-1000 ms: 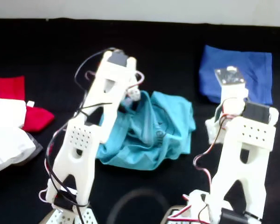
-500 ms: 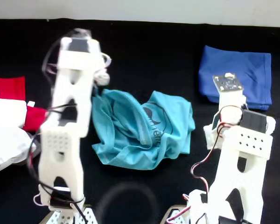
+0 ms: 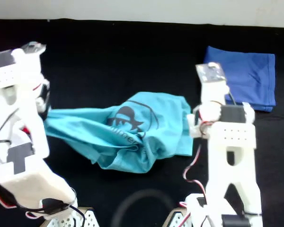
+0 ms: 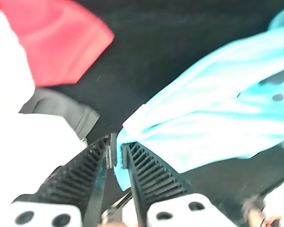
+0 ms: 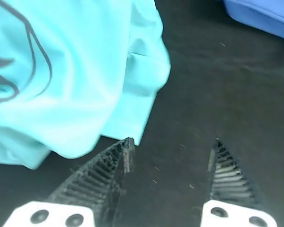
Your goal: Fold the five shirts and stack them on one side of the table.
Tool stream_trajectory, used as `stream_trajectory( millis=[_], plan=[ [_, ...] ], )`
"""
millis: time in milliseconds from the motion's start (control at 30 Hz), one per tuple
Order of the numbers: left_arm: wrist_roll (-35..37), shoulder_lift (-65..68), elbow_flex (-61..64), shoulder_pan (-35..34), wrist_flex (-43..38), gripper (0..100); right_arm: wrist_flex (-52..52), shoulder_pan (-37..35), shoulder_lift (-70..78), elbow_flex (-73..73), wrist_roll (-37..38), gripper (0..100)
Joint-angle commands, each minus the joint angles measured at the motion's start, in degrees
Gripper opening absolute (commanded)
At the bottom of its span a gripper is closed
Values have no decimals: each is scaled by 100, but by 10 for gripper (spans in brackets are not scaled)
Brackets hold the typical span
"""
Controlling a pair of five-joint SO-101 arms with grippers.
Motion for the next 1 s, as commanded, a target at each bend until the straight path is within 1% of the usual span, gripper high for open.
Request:
stream_trajectory(
  millis=[0,67,133,300,433,533,633,733,833,900,967],
  plan=[
    [-580,-330,268,-523,62,9,-40,-479,602,-884,-440,245],
    [-774,-330,382,-690,62,9,-92,-690,1165,-1235,-501,245],
    [-818,-330,426,-787,62,9,-171,-927,1824,-1613,-510,245],
    [-835,-330,426,-778,62,9,-171,-1314,3547,-2870,-510,248],
    [-835,-330,426,-769,62,9,-154,-1446,4673,-3934,-519,248],
    [-826,-330,426,-769,62,9,-110,-1481,5279,-4470,-519,248],
    [-826,-330,426,-769,53,9,189,-1587,5727,-4848,-519,248],
    [-826,-330,426,-769,53,9,382,-1745,6088,-5077,-519,246],
    [-826,-330,400,-734,53,9,365,-1842,6431,-5112,-492,241],
    [-826,-330,409,-708,53,9,365,-1877,6624,-5112,-484,190],
    [-826,-330,409,-646,53,9,365,-1842,6695,-5130,-484,79]
  ],
)
